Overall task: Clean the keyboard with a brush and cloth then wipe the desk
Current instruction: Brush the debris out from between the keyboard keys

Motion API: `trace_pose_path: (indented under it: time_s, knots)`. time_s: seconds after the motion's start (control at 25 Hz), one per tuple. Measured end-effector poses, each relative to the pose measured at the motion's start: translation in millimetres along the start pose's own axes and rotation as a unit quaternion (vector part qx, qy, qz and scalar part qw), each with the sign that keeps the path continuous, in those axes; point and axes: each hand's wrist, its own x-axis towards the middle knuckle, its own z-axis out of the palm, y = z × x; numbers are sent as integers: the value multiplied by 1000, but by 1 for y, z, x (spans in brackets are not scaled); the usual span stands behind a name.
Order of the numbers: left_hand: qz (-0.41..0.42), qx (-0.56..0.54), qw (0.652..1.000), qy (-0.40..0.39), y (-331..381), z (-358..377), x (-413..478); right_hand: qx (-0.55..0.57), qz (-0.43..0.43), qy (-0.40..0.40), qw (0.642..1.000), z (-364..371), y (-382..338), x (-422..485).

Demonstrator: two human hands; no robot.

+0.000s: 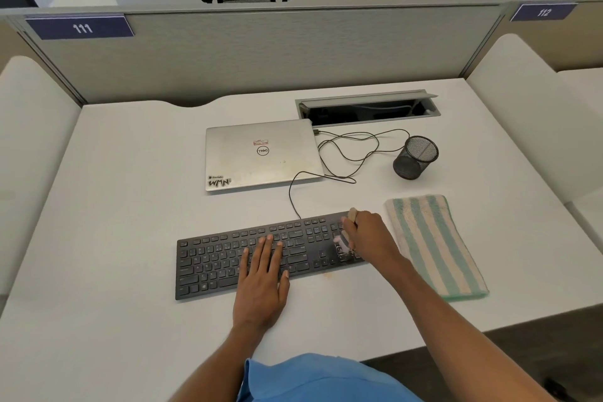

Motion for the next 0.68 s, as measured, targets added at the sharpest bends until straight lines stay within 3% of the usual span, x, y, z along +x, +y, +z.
trace_pose_path:
  time_s: [0.16, 0.4, 0.68]
  knots:
    - [2, 0, 1000, 3, 0, 0, 0, 75, -10, 41, 996, -7, -11, -1]
    - [1, -1, 1000, 1, 0, 0, 0, 13, 4, 20, 1000, 4, 4, -10]
    - [1, -3, 1000, 0, 0, -1, 0, 75, -8, 29, 997, 12, -14, -13]
